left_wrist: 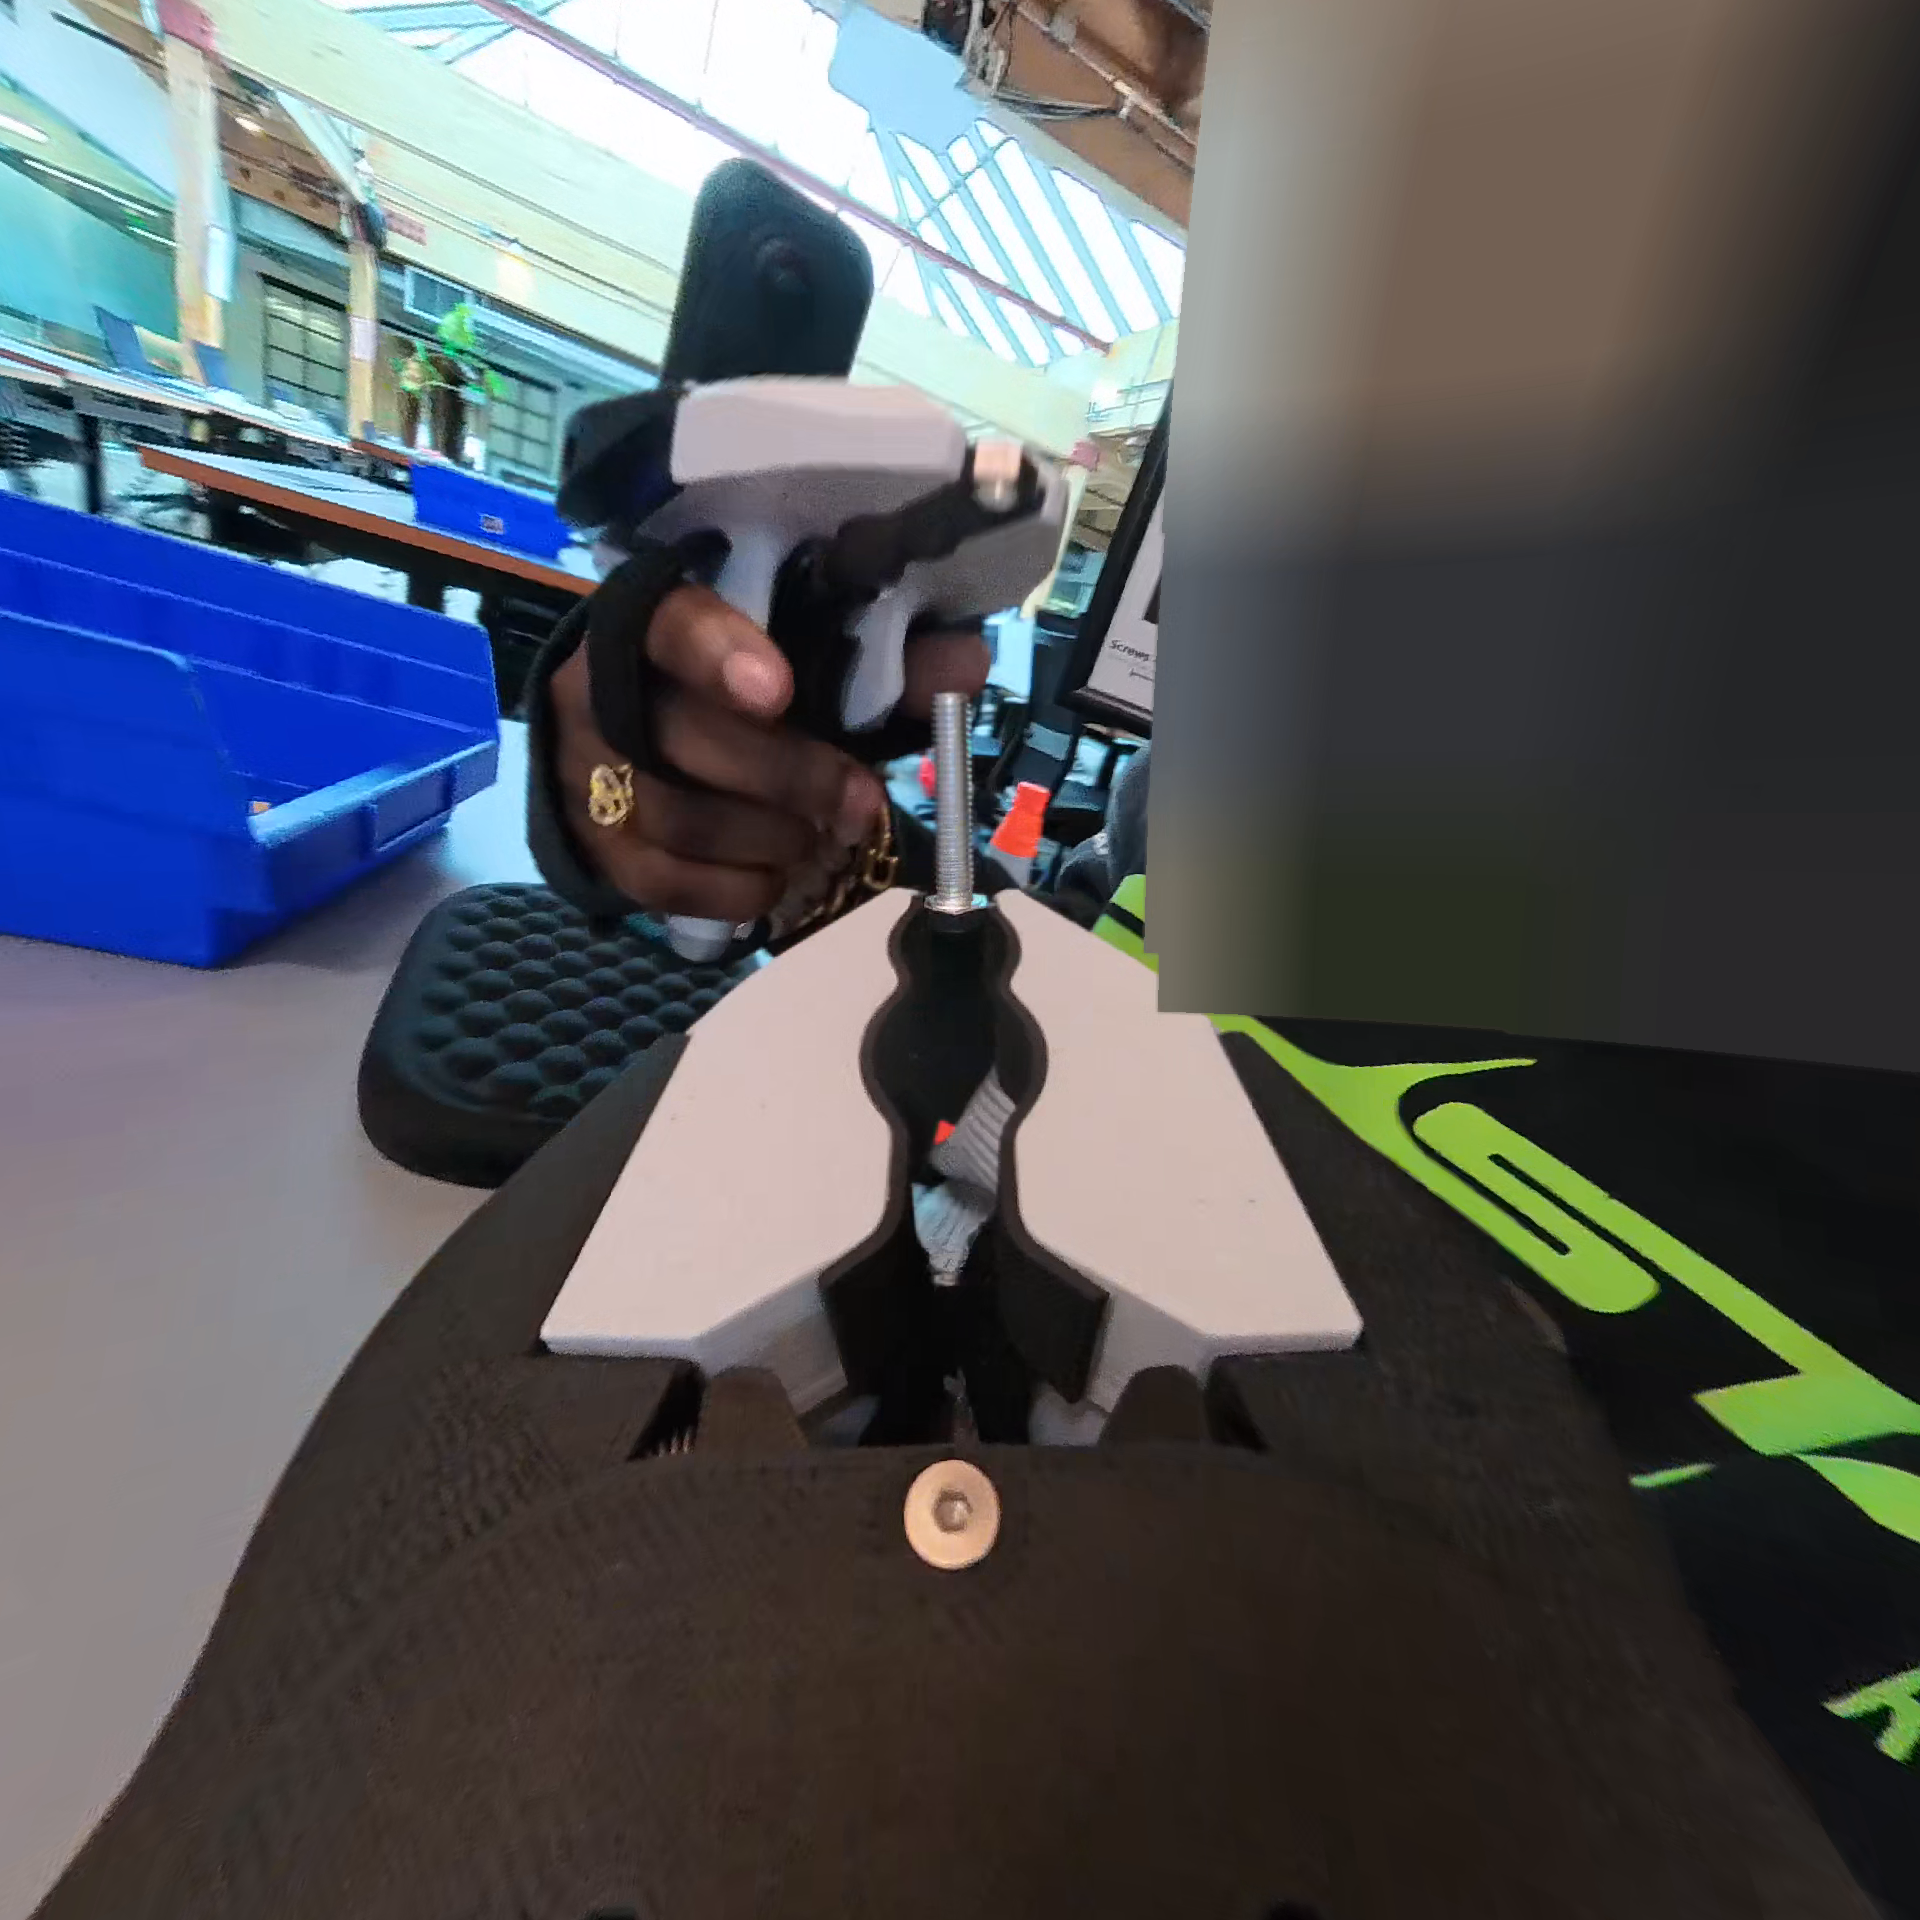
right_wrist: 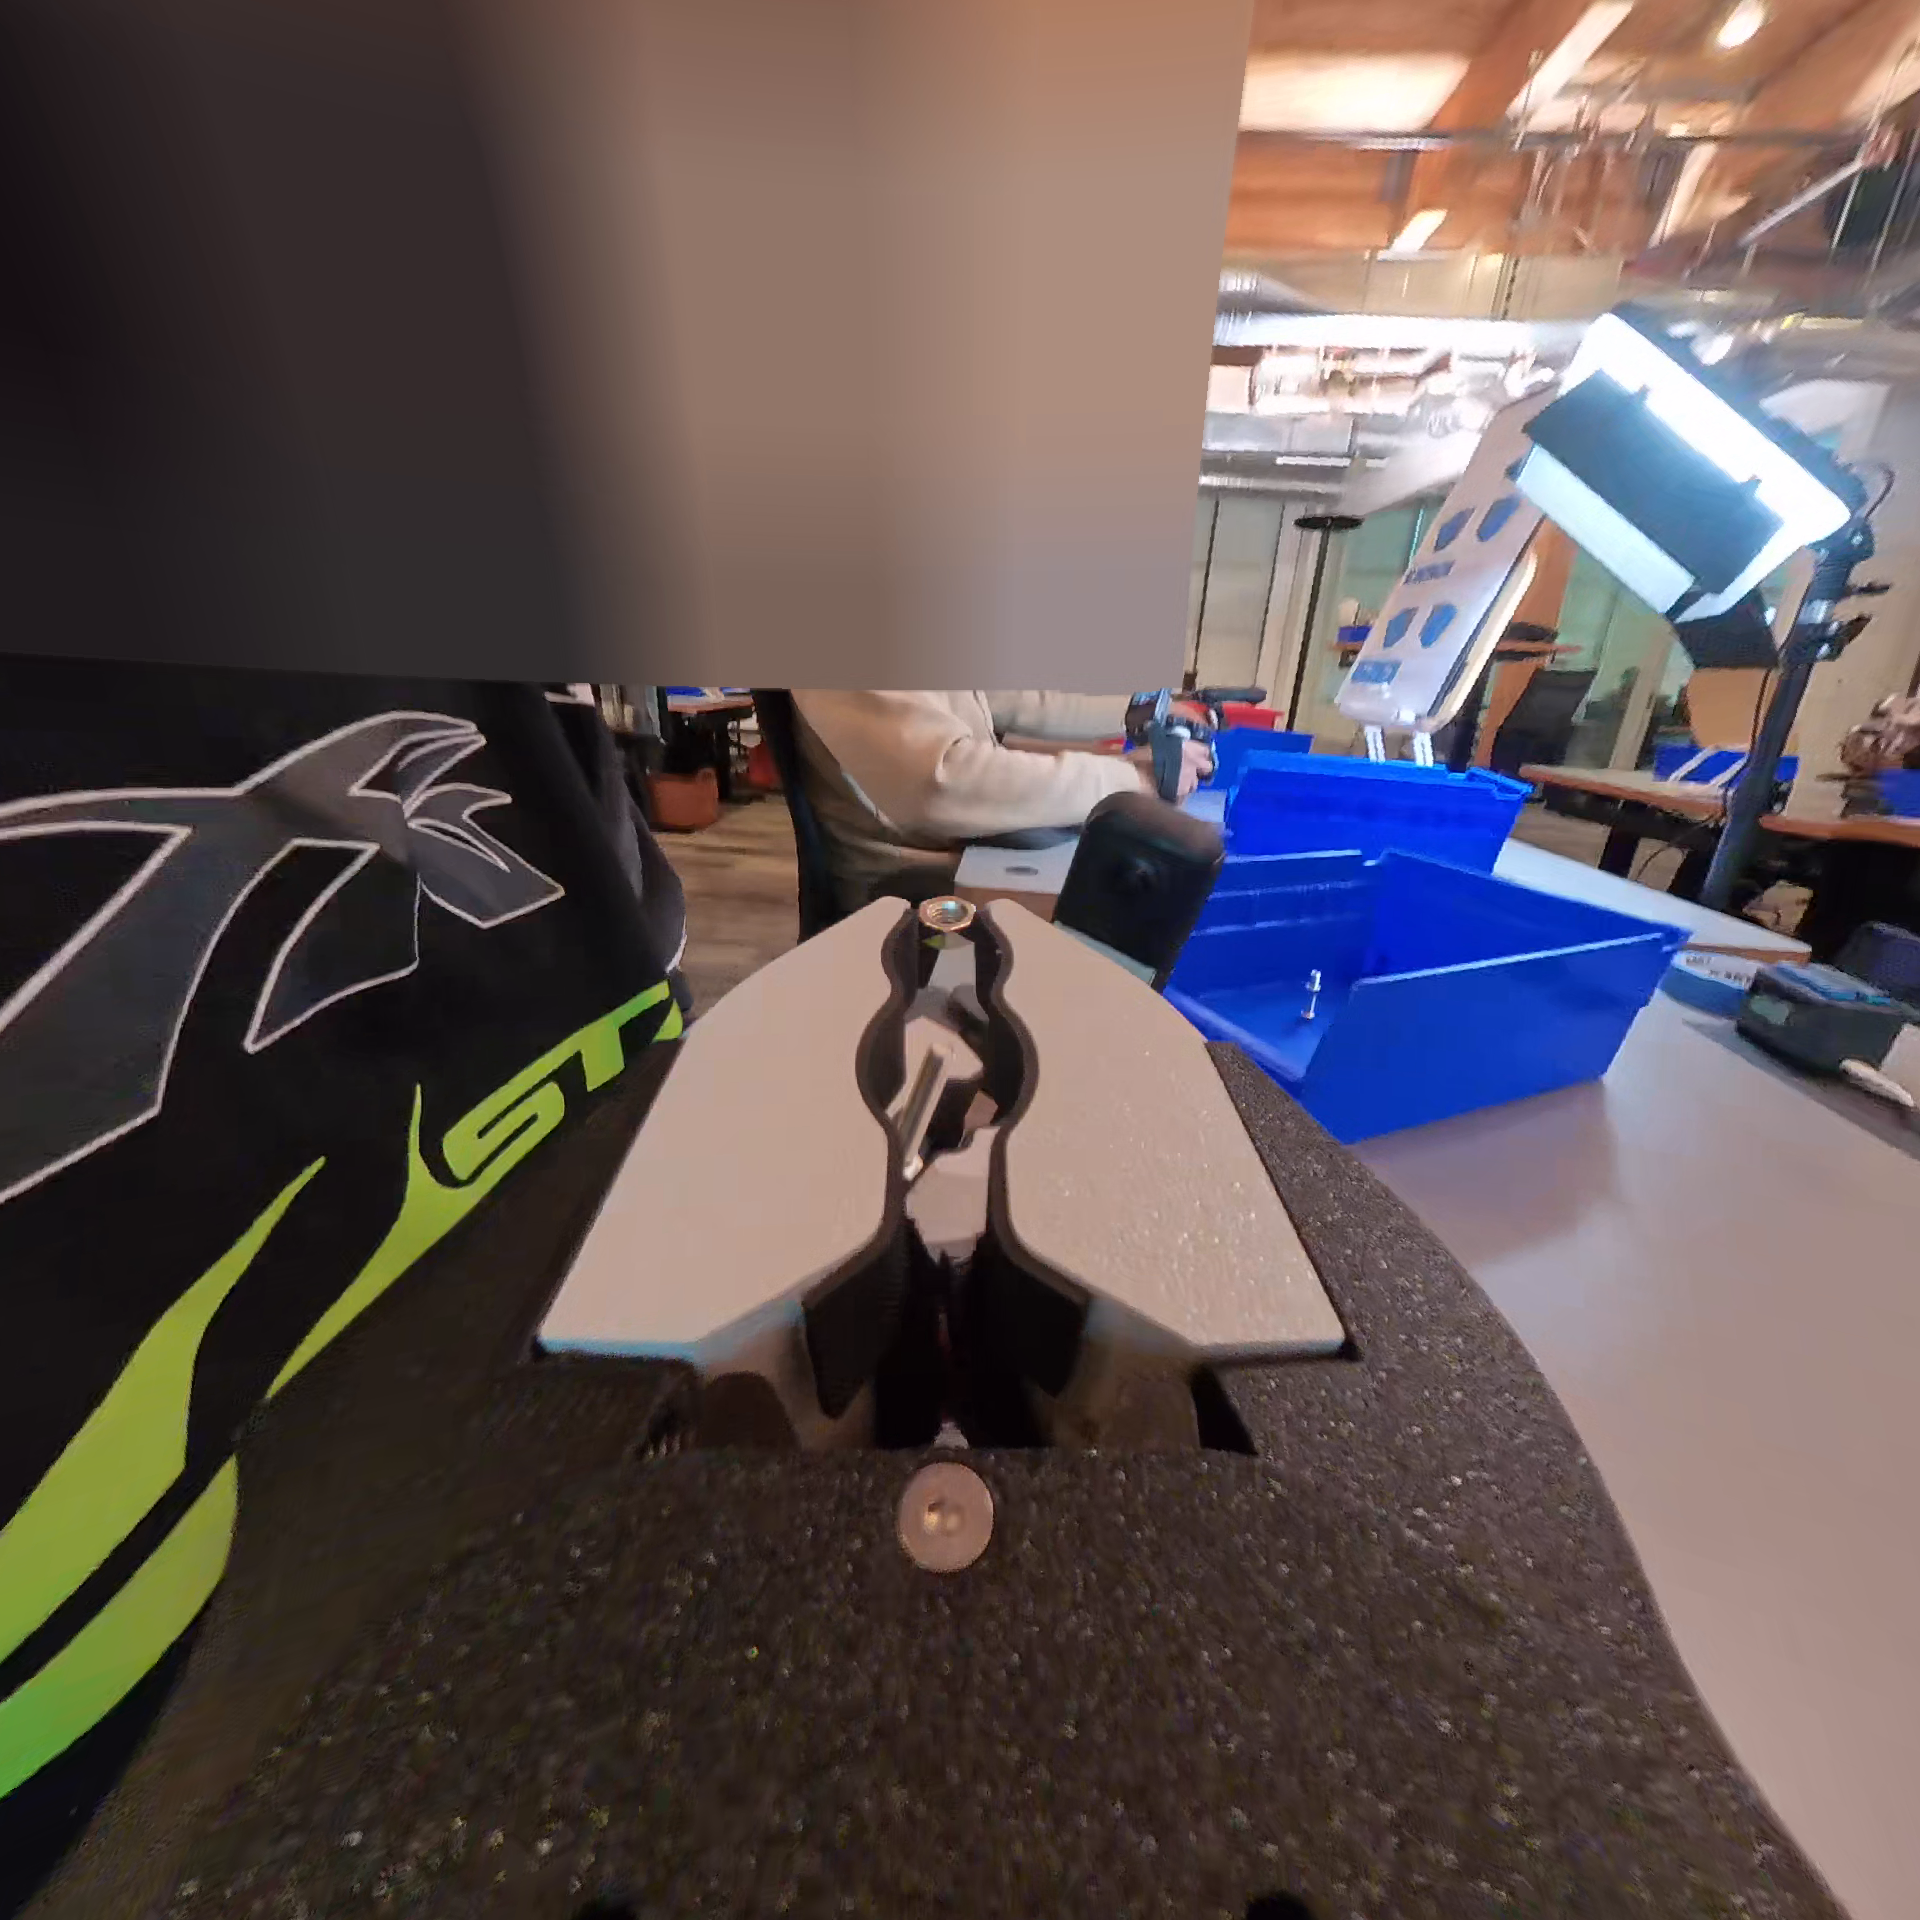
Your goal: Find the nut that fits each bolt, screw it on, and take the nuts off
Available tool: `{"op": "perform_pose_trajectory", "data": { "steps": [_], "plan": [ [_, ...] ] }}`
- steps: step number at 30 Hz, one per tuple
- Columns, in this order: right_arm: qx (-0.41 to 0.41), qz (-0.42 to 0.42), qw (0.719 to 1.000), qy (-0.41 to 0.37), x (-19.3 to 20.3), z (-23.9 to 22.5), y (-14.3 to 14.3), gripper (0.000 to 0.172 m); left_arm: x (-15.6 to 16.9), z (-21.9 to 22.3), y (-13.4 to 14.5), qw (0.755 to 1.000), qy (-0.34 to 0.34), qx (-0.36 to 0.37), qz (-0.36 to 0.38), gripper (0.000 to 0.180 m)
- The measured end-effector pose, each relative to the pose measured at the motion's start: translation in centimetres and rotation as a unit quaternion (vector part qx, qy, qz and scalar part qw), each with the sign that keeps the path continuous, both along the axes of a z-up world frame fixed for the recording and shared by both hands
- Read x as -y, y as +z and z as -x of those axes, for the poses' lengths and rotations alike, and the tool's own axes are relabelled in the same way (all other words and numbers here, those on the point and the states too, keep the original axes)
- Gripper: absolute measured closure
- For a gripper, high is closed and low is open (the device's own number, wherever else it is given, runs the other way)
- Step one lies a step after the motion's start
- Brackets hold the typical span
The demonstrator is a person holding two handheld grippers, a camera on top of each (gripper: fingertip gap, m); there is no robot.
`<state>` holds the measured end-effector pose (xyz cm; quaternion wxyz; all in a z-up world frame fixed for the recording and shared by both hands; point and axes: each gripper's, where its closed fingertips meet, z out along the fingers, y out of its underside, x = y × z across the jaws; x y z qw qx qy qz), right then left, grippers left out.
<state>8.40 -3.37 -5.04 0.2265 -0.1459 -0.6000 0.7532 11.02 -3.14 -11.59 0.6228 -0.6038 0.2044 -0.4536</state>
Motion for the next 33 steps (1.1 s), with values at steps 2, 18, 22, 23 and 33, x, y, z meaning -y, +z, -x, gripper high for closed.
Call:
{"op": "perform_pose_trajectory", "data": {
  "steps": [2, 18, 22, 23, 33],
  "plan": [
    [-0.01, 0.002, 1.0, -0.022, -0.8, 0.0, 0.6, 0.161, -0.4, 0.4, -0.2, 0.999, 0.029, -0.012, -0.005, 0.171],
    [0.392, -0.157, 0.713, -0.56, -29.7, -2.7, -10.8, 0.161, -2.5, 5.8, 0.4, 0.967, 0.248, -0.027, -0.045, 0.171],
    [0.524, -0.219, 0.638, -0.52, -31.5, -3.1, -15.4, 0.161, -2.5, 5.8, 0.3, 0.967, 0.25, -0.033, -0.045, 0.171],
    [0.542, -0.229, 0.626, -0.512, -31.8, -3.0, -16.0, 0.161, -2.5, 5.8, 0.3, 0.967, 0.25, -0.033, -0.045, 0.171],
    [0.596, -0.243, 0.594, -0.483, -32.4, -2.7, -17.5, 0.156, -2.6, 5.7, 0.2, 0.968, 0.246, -0.034, -0.043, 0.171]
  ]
}}
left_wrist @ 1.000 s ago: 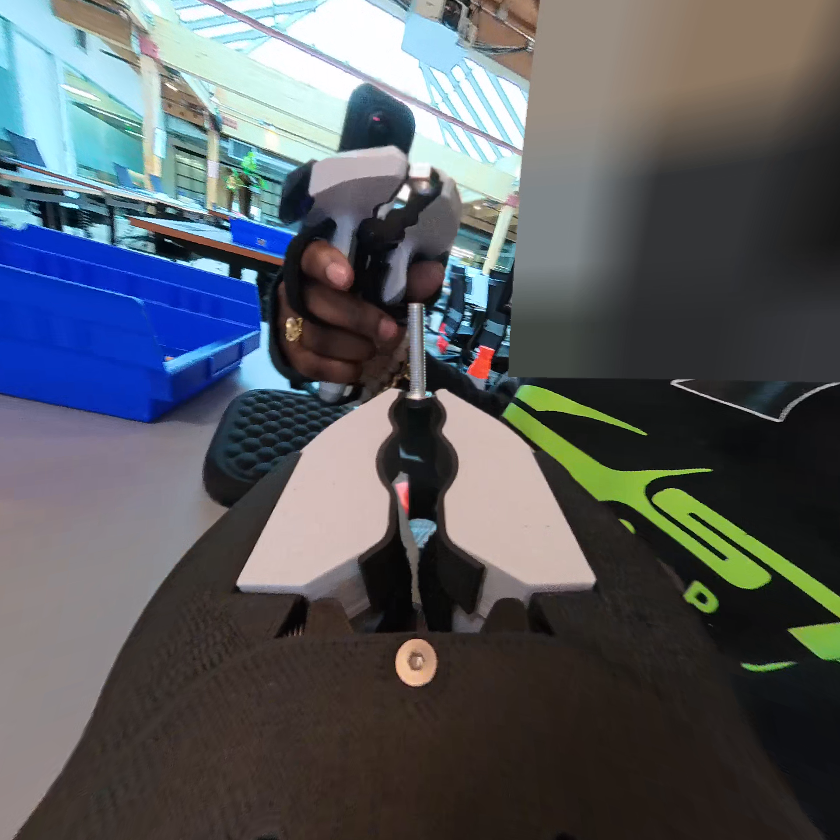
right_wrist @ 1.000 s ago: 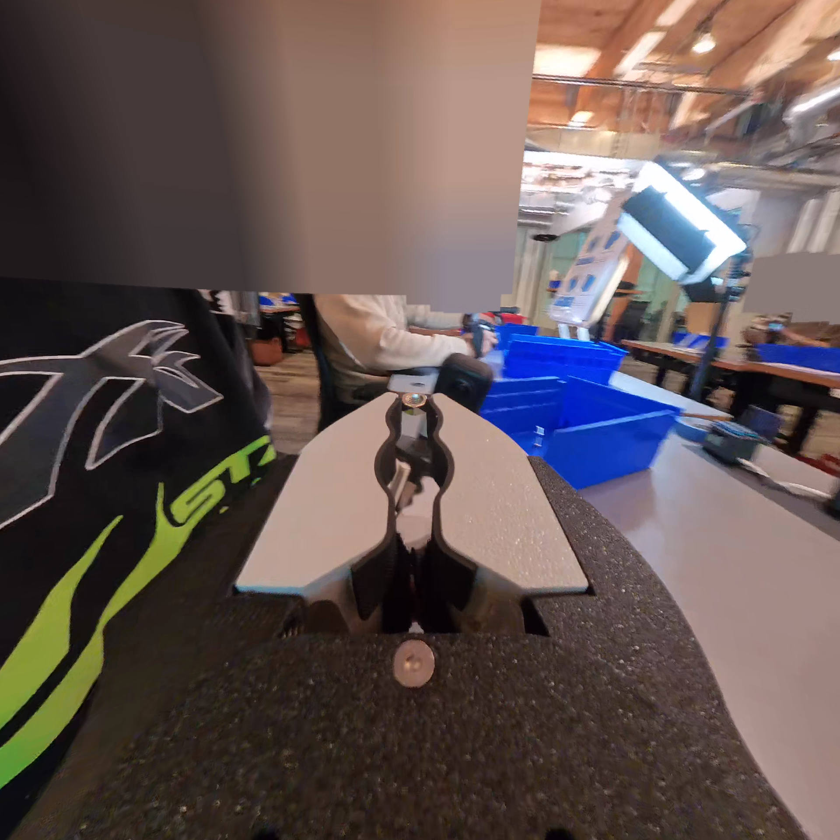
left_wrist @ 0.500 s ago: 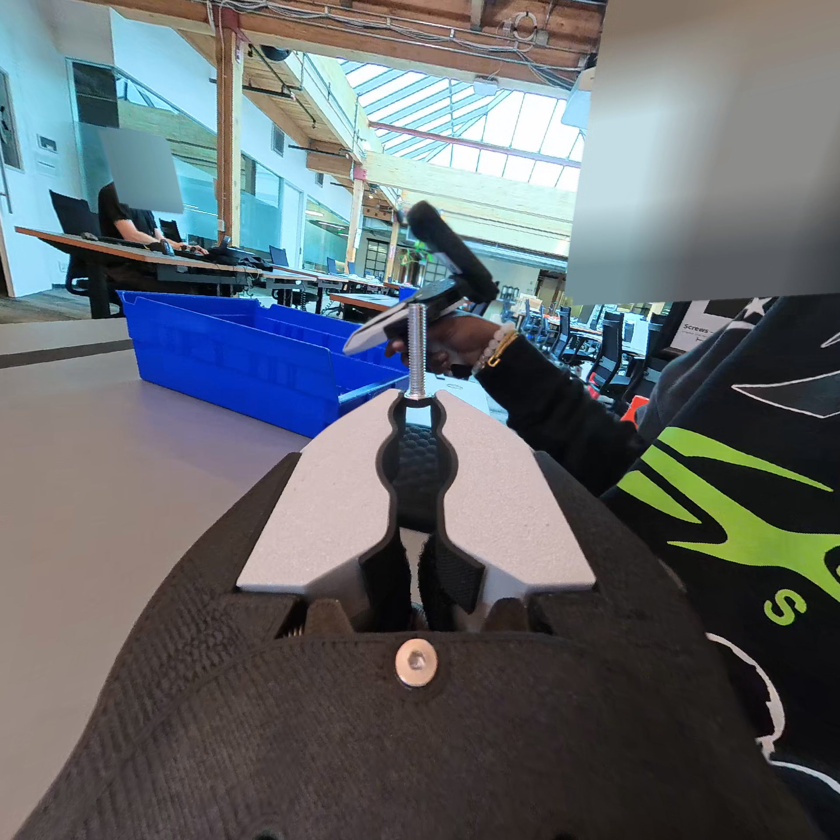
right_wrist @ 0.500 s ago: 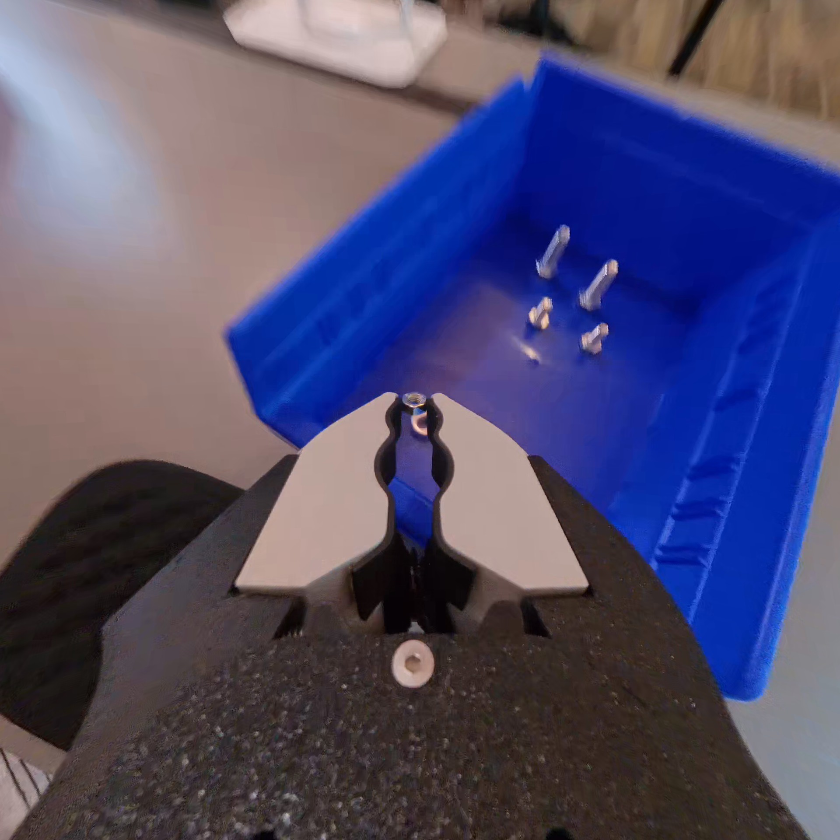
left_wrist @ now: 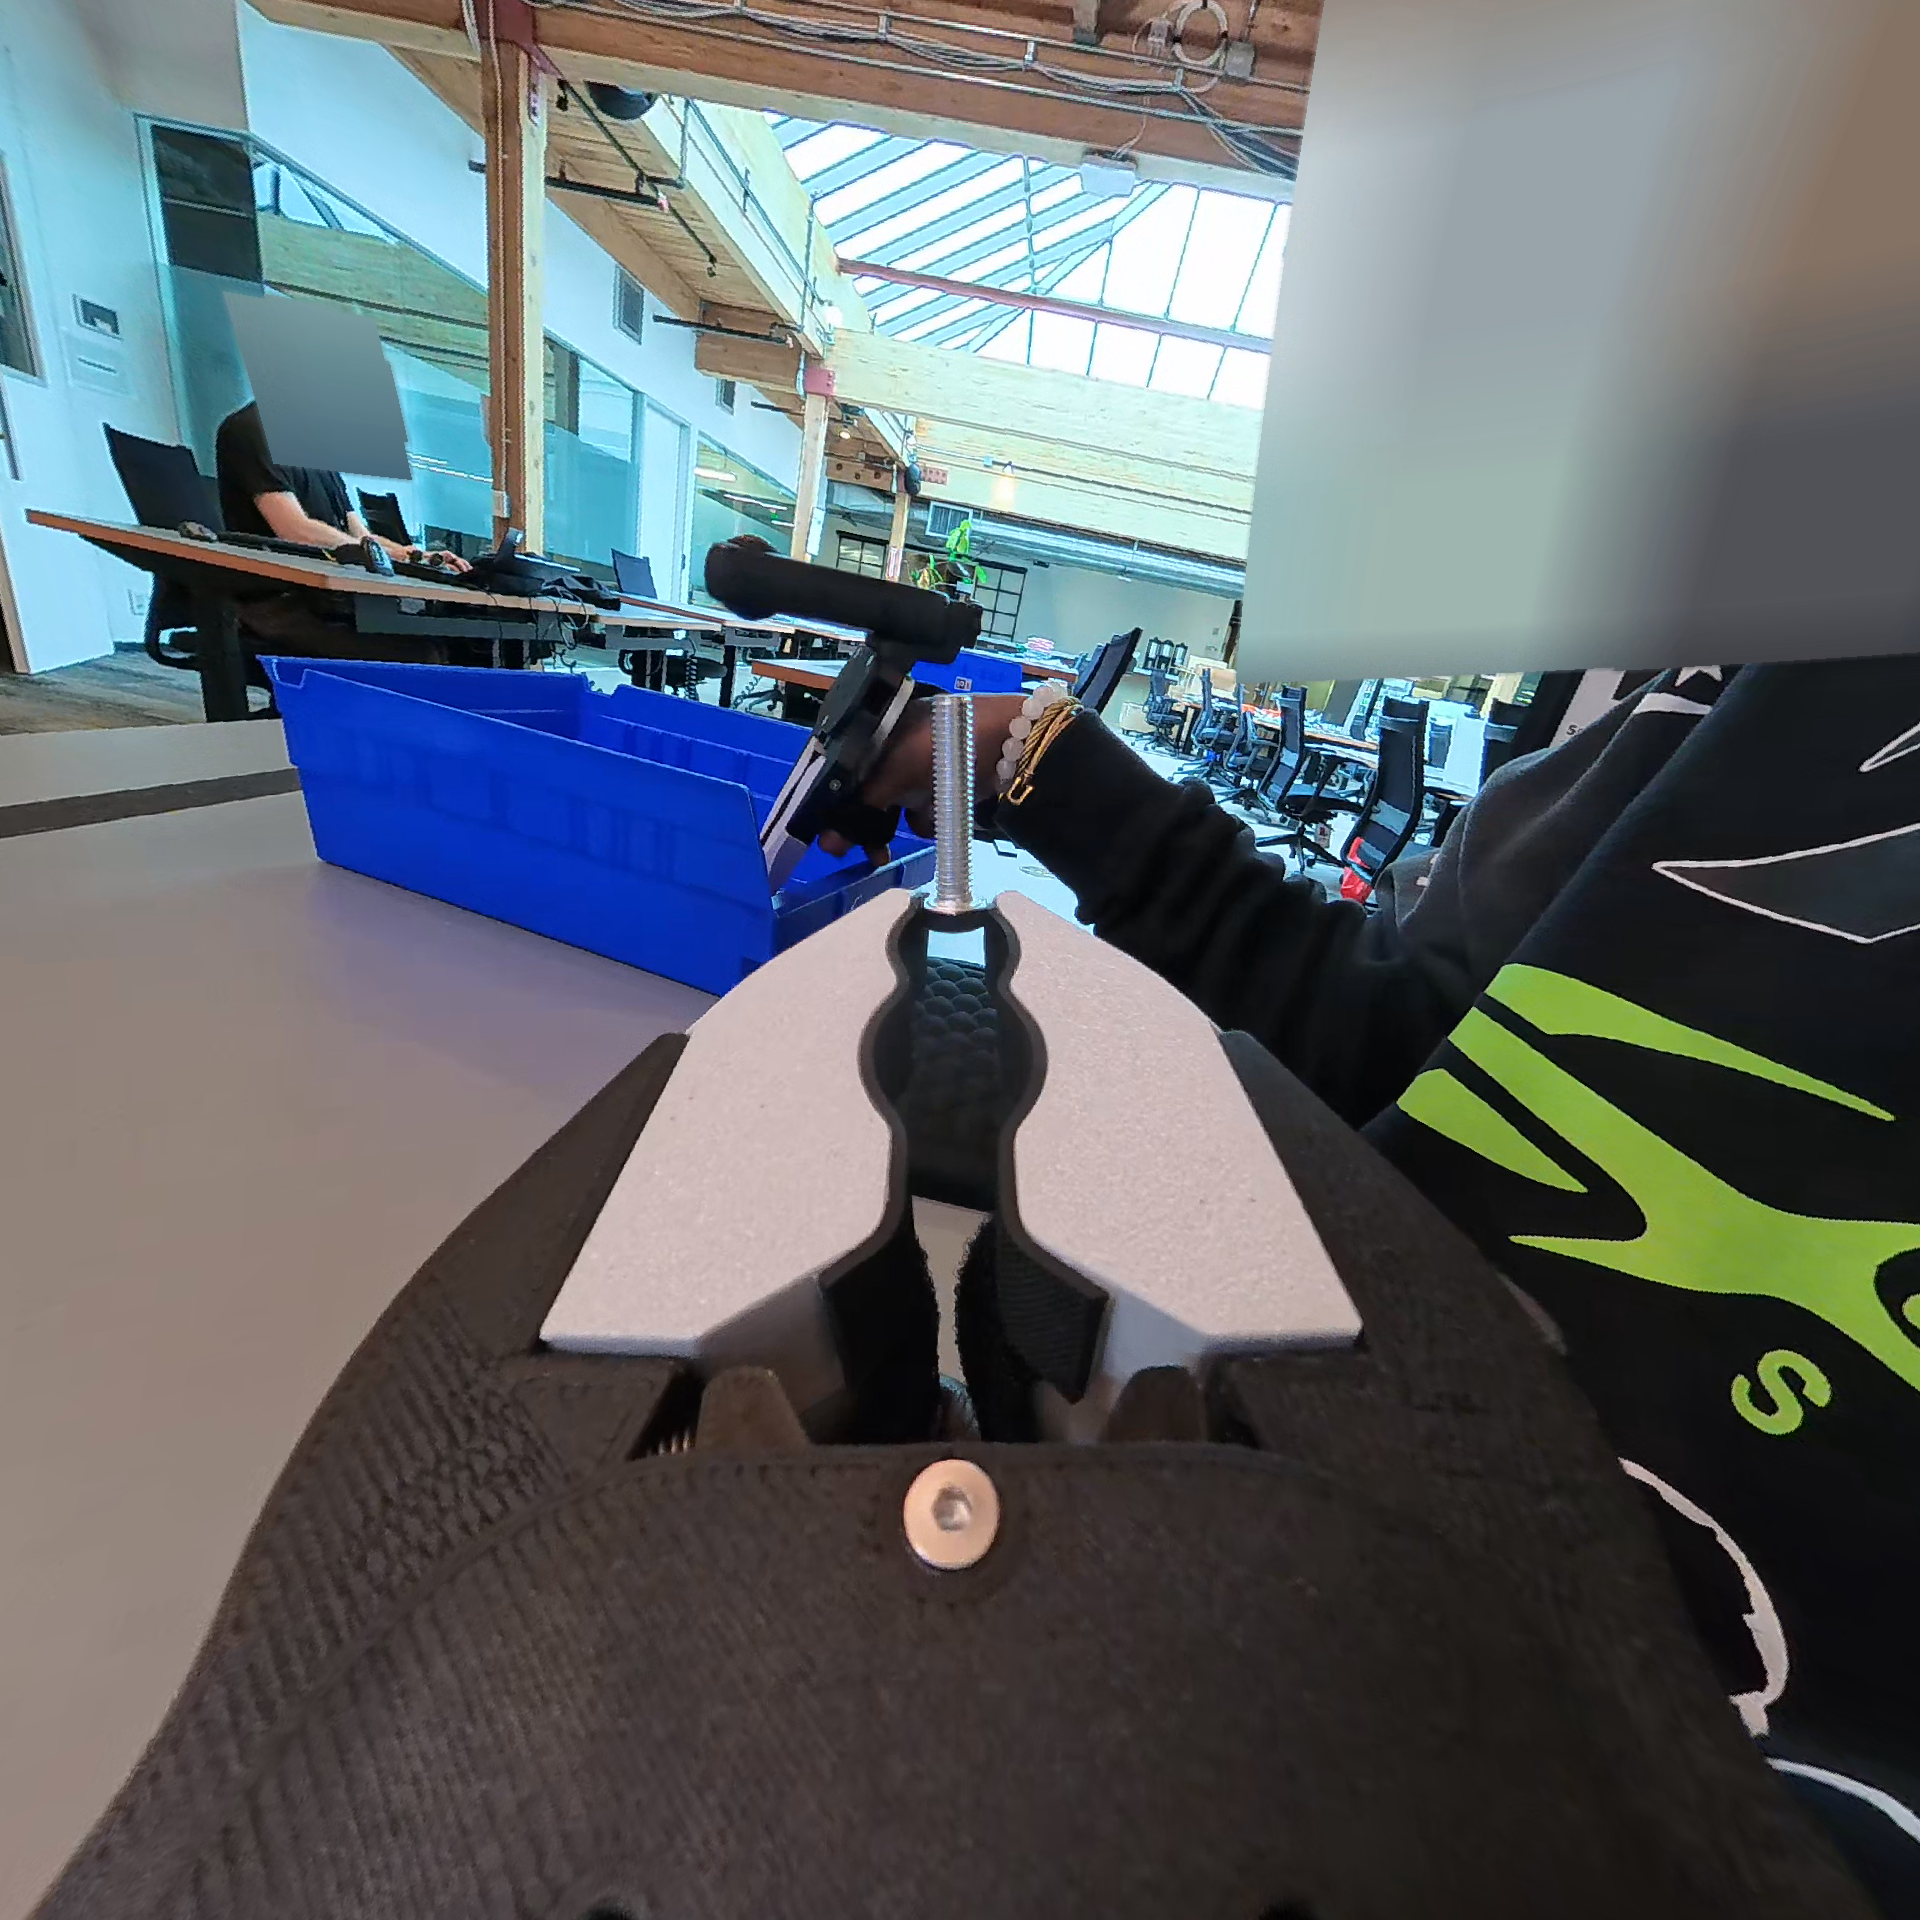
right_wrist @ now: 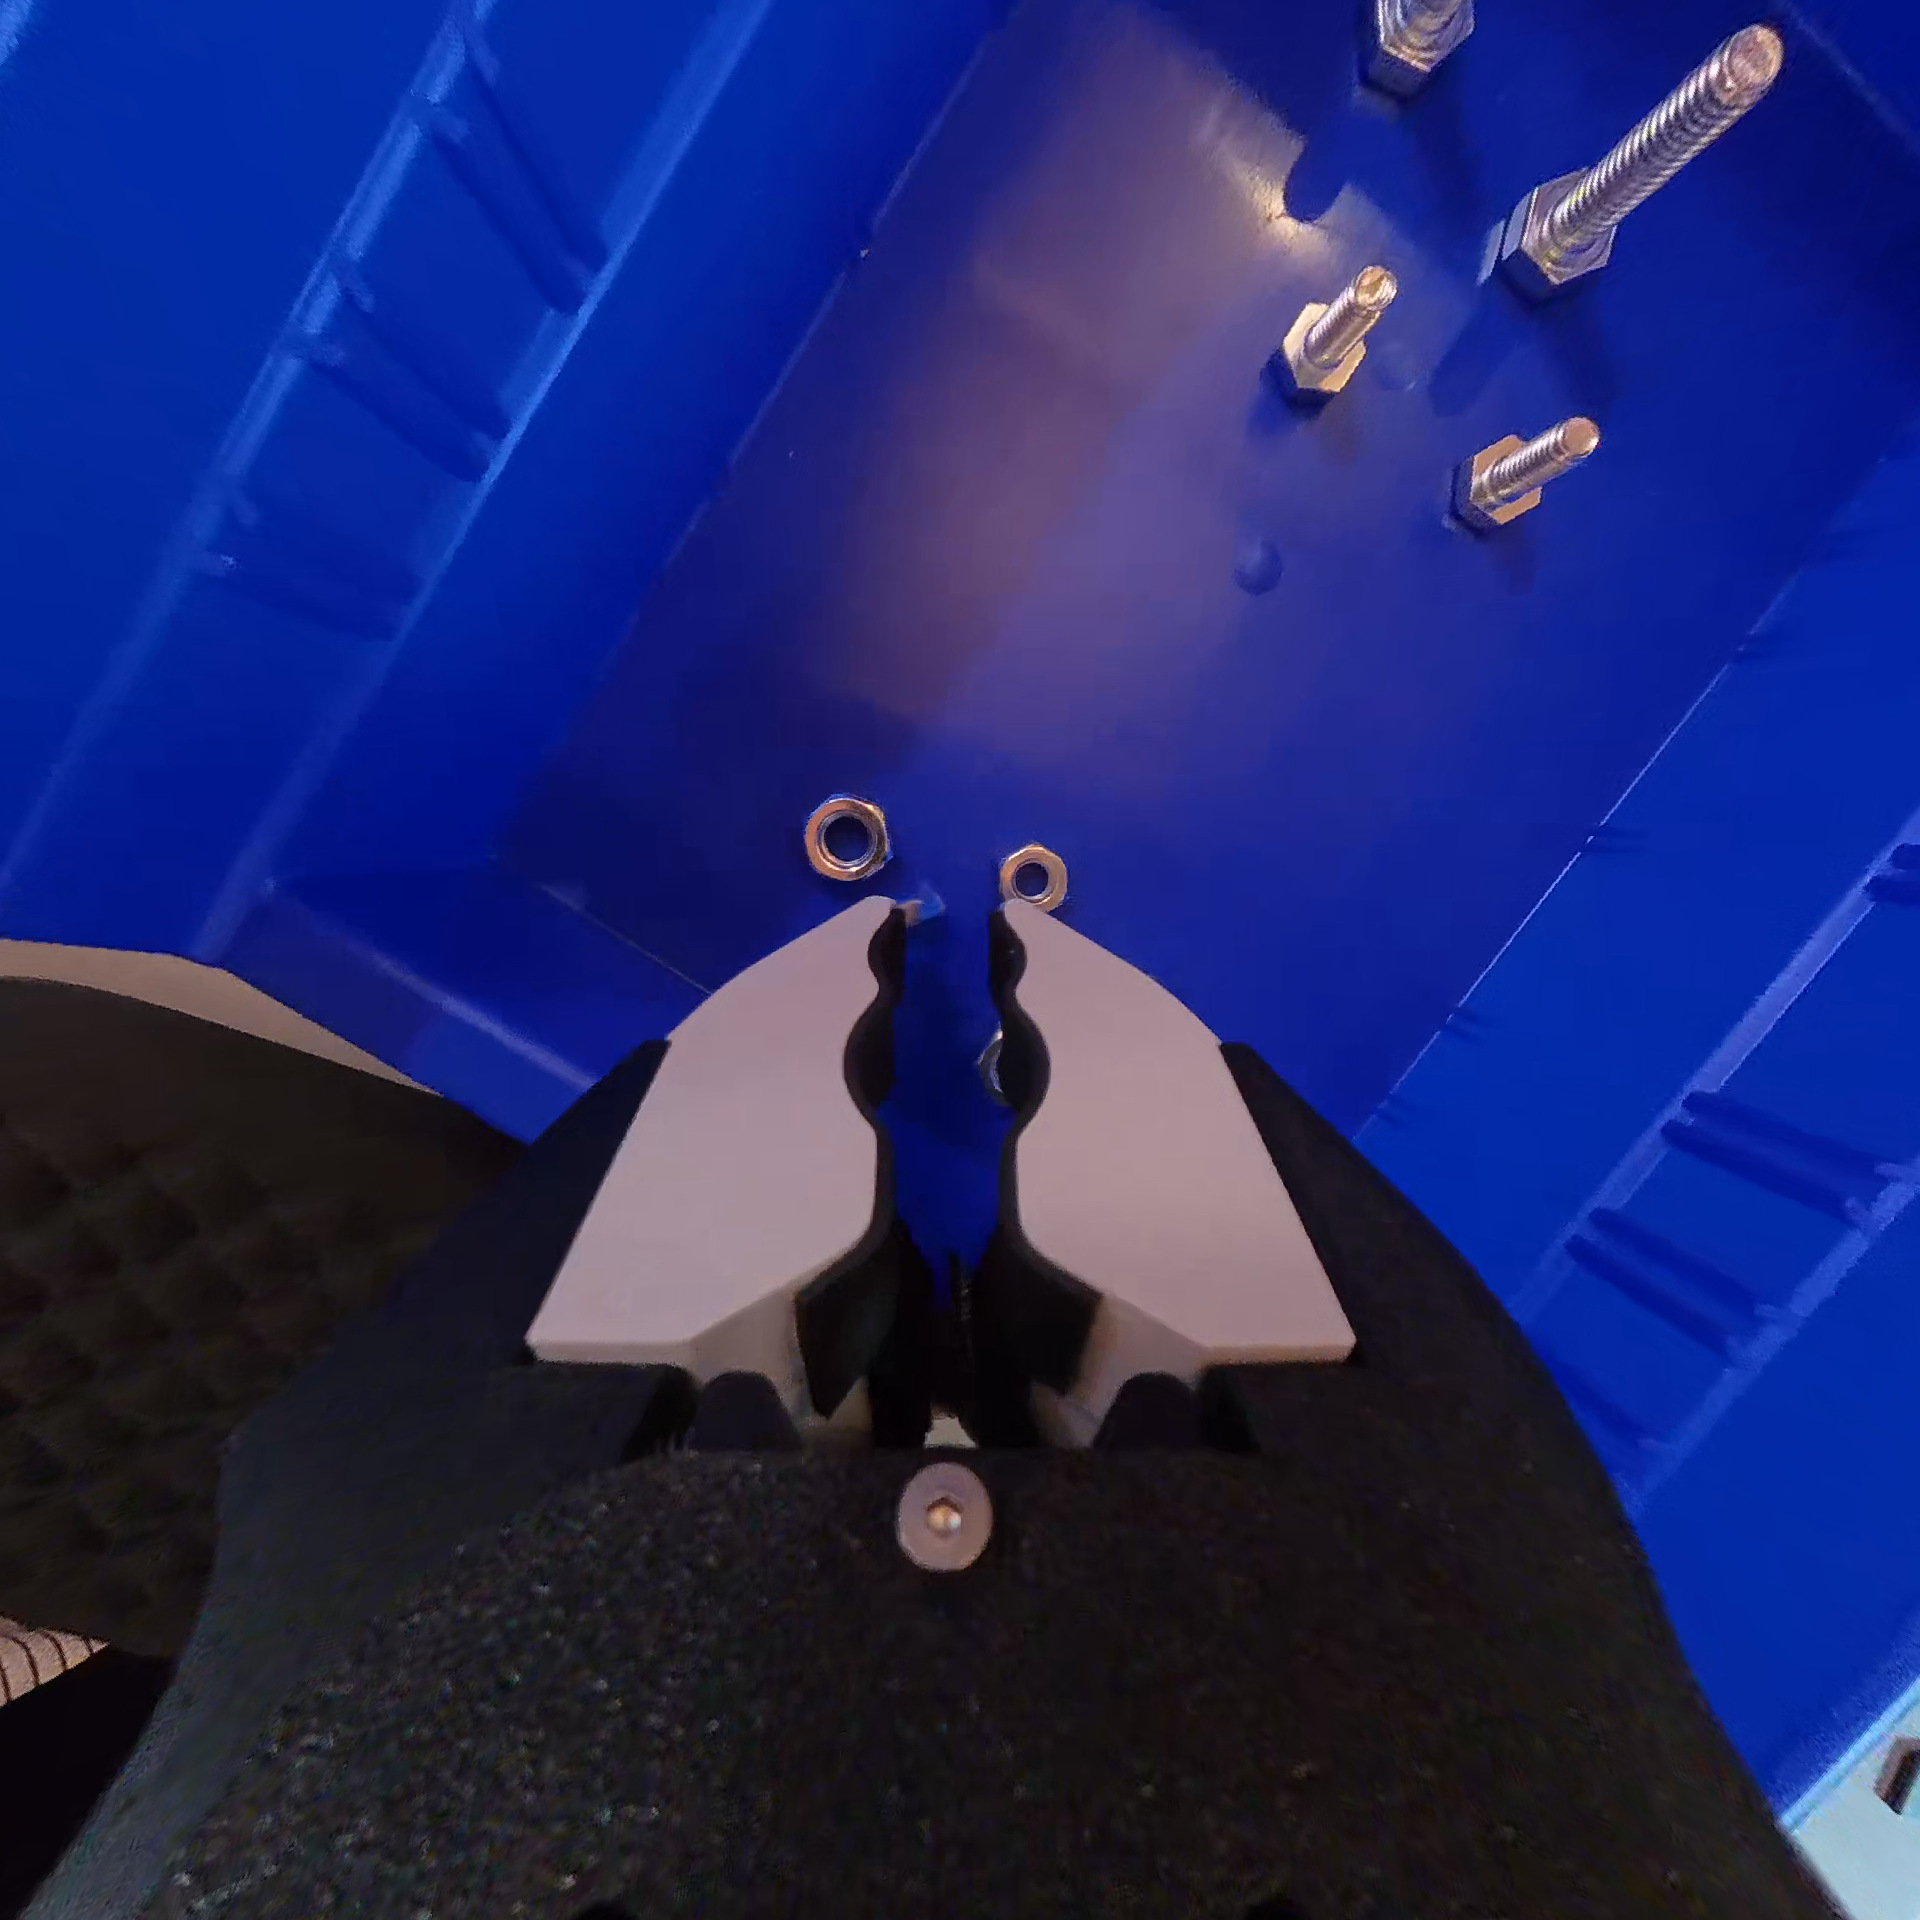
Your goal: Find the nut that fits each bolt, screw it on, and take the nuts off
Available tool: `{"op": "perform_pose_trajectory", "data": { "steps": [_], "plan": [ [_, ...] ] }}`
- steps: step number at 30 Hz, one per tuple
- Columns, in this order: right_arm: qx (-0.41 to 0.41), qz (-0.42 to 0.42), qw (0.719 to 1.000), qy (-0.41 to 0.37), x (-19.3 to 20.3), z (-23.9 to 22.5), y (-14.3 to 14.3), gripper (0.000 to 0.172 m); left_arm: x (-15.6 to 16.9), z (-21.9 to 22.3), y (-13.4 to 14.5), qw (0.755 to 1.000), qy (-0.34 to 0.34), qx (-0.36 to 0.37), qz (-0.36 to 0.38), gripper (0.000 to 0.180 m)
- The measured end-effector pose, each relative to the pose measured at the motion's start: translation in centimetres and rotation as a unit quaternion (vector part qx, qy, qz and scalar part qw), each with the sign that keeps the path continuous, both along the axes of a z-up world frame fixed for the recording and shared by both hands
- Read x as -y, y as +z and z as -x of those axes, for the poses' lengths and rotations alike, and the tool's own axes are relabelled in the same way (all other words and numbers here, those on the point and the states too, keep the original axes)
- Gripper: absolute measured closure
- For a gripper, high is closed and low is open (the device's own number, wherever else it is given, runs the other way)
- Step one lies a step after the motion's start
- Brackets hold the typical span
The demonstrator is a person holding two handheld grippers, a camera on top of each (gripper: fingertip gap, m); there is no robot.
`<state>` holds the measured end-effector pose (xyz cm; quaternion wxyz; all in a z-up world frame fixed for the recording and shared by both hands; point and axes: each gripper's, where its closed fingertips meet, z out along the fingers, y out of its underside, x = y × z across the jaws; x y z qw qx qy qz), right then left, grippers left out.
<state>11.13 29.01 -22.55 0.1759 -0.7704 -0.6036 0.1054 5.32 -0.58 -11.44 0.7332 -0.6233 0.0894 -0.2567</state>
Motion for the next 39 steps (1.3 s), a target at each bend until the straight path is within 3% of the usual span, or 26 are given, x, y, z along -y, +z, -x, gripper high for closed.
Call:
{"op": "perform_pose_trajectory", "data": {
  "steps": [5, 9, 11, 14, 17, 21, 28, 35, 39],
  "plan": [
    [-0.054, -0.025, 0.998, -0.018, -0.4, 0.3, 1.7, 0.154, 0.0, 0.1, 0.0, 1.0, 0.003, 0.001, -0.001, 0.171],
    [-0.225, -0.047, 0.973, 0.019, 2.4, 2.9, 6.7, 0.151, -0.1, 0.1, -0.1, 1.0, 0.005, 0.0, 0.002, 0.171],
    [-0.331, -0.028, 0.94, 0.079, 6.3, 4.4, 10.1, 0.151, -0.1, 0.0, -0.2, 1.0, 0.004, -0.003, 0.004, 0.171],
    [-0.454, 0.054, 0.862, 0.219, 15.0, 5.7, 14.4, 0.151, -0.2, -0.2, -0.3, 1.0, 0.003, -0.009, 0.008, 0.171],
    [-0.49, 0.13, 0.799, 0.325, 22.2, 5.7, 16.2, 0.15, -0.2, -0.3, -0.4, 1.0, 0.003, -0.016, 0.01, 0.171],
    [-0.482, 0.176, 0.764, 0.391, 27.6, 6.2, 16.3, 0.15, -0.3, -0.5, -0.6, 1.0, 0.002, -0.025, 0.014, 0.171],
    [-0.43, 0.174, 0.773, 0.432, 30.8, 7.3, 13.7, 0.153, -0.4, -0.8, -0.9, 0.999, 0.0, -0.037, 0.02, 0.171],
    [-0.426, 0.18, 0.769, 0.442, 31.1, 7.0, 13.5, 0.166, -0.4, -1.1, -0.9, 0.999, -0.002, -0.048, 0.017, 0.17],
    [-0.439, 0.135, 0.788, 0.41, 28.5, 6.9, 14.4, 0.166, -0.7, -0.8, -1.0, 0.998, 0.018, -0.055, 0.017, 0.142]
  ]
}}
